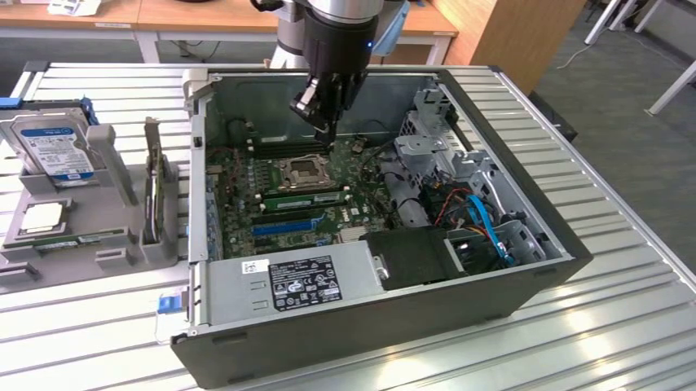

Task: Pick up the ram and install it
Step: 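Press down the ram until it locks into place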

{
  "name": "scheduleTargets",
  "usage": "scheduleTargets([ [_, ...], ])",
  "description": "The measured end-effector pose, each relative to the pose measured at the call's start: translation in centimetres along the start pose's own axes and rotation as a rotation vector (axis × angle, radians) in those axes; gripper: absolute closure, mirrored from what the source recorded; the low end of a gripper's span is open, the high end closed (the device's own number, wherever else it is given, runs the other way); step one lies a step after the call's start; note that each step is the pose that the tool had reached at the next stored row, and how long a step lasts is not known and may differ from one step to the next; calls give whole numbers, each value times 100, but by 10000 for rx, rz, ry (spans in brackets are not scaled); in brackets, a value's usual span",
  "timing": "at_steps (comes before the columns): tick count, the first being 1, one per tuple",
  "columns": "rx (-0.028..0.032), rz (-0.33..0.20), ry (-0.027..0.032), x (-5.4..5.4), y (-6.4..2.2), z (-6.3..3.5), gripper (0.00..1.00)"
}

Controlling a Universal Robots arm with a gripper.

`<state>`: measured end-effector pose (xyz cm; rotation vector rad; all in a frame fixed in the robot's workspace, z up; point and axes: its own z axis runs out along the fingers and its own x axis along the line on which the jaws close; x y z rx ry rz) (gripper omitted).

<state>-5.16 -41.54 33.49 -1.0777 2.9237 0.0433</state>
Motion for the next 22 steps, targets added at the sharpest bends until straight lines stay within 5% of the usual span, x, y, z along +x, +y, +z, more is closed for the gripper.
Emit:
scheduleTargets([
  [22,113,3467,-56,1,1,11,90],
])
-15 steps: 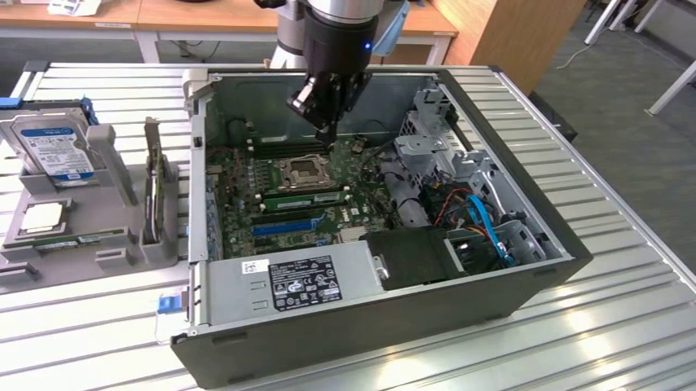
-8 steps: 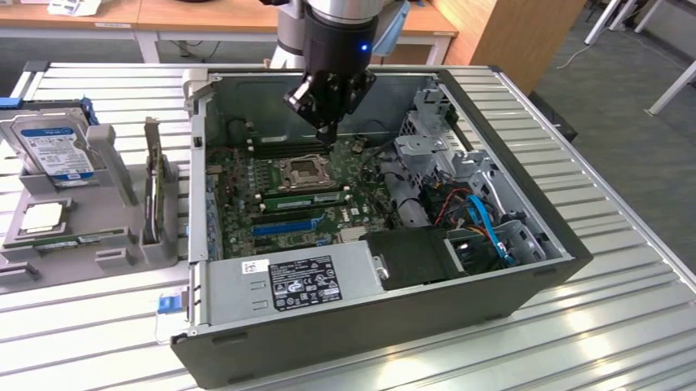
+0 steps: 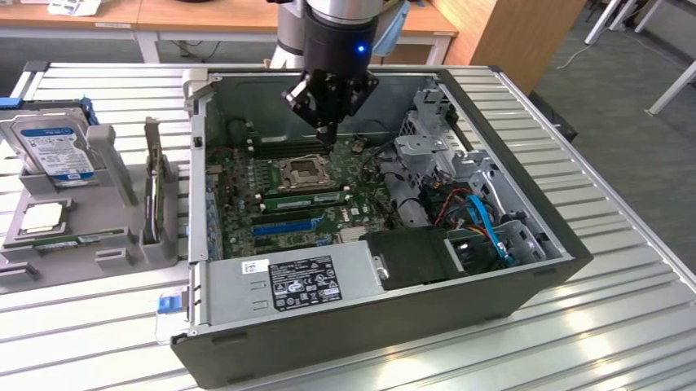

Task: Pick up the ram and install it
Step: 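Press down the ram until it locks into place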

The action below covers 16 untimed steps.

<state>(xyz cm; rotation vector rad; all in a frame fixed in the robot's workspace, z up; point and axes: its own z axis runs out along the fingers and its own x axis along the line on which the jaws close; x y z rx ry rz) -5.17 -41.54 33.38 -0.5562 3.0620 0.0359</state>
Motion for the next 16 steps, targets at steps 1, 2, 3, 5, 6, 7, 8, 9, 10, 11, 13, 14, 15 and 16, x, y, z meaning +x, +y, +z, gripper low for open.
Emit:
scheduleTargets([
  [1,2,125,1,0,0,1,90],
  [2,5,245,3,0,0,1,90],
  [3,7,371,8,0,0,2,90],
  [5,8,597,21,1,1,4,90],
  [6,7,705,30,2,1,4,90],
  [7,6,810,41,2,1,5,90],
  [8,4,907,57,1,1,6,90],
  [9,-1,998,77,2,1,6,90],
  [10,-7,1093,102,2,1,7,90],
  [11,-14,1180,127,2,1,8,90],
  [13,-29,1346,190,2,0,9,90],
  [14,-39,1428,225,2,1,10,90],
  [15,-47,1508,259,2,0,10,90],
  [16,-55,1599,292,3,1,10,90],
])
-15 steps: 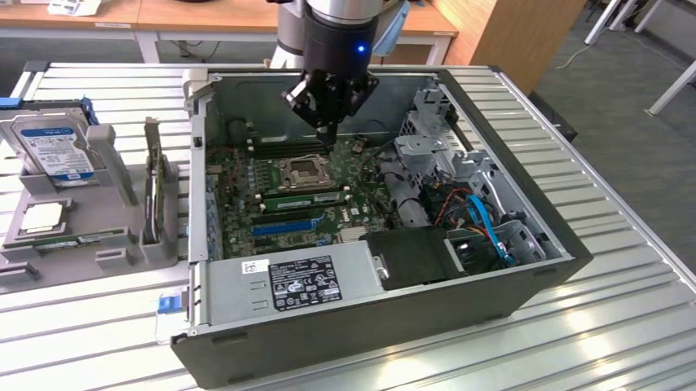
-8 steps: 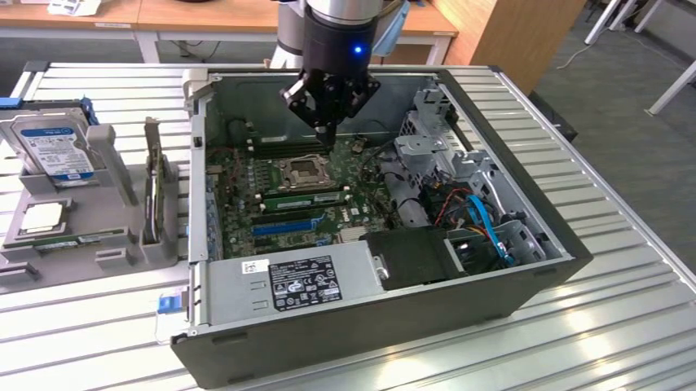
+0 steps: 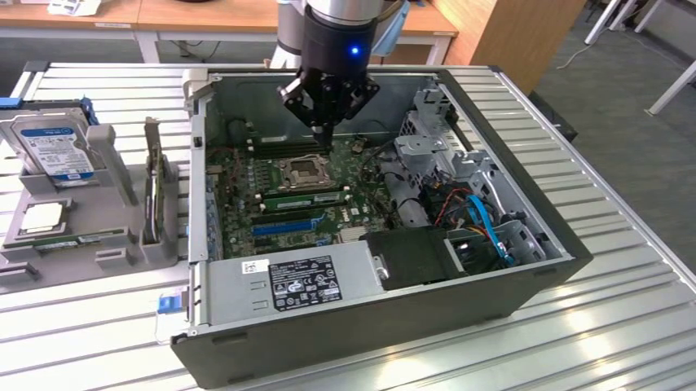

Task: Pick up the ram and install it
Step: 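Press down the ram until it locks into place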

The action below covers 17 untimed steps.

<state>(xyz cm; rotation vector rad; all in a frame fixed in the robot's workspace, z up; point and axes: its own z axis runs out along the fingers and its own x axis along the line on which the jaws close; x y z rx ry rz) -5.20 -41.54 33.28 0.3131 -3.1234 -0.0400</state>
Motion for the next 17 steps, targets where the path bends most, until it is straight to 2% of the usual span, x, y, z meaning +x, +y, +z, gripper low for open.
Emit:
scheduleTargets([
  [7,-46,594,206,2,0,3,90],
  [14,-81,1277,347,2,0,7,90],
  [17,-86,1452,352,2,1,8,90],
])
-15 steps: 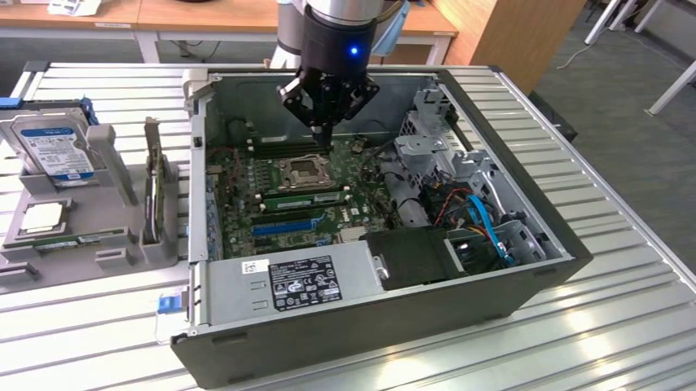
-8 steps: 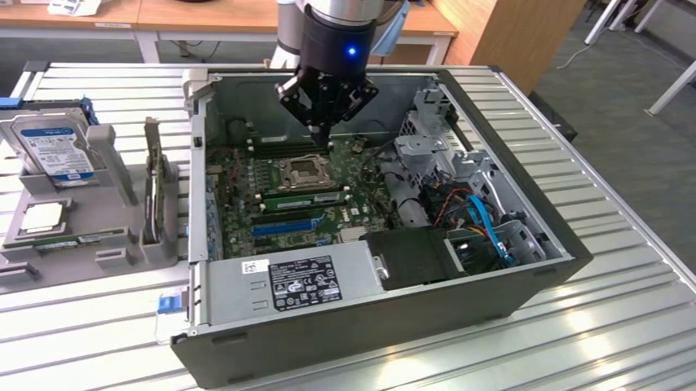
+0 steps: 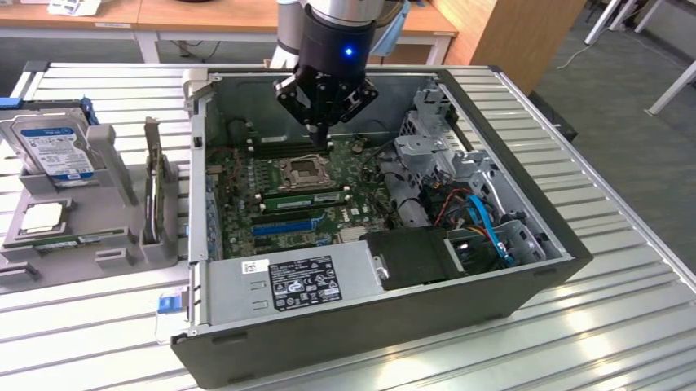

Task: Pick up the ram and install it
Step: 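Press down the ram until it locks into place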

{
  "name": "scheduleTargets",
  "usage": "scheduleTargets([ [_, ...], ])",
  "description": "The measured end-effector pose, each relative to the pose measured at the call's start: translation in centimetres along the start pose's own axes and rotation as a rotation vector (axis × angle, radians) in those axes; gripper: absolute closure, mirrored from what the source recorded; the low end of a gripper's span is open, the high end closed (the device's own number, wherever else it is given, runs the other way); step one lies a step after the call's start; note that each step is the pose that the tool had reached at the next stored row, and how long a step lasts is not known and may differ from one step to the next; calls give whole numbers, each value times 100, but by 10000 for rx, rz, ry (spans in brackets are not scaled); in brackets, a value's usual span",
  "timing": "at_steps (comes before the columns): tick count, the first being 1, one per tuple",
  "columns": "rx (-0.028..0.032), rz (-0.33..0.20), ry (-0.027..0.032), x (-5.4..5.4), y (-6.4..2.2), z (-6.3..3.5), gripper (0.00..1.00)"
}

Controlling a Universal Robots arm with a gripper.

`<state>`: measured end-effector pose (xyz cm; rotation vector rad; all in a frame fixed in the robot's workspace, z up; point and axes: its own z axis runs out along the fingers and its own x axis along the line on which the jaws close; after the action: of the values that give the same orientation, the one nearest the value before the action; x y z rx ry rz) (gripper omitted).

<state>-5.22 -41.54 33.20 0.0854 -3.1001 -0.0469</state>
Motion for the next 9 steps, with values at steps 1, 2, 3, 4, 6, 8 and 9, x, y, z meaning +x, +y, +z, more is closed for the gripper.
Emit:
scheduleTargets([
  [1,-1,15,0,0,0,0,90],
  [2,-1,20,-1,0,0,0,90],
  [3,-2,28,-1,0,0,0,90],
  [4,-6,84,-2,0,0,1,90],
  [6,-12,268,-7,-1,0,0,90],
  [8,-14,350,-8,0,0,0,90],
  [9,-15,365,-9,-1,0,0,90],
])
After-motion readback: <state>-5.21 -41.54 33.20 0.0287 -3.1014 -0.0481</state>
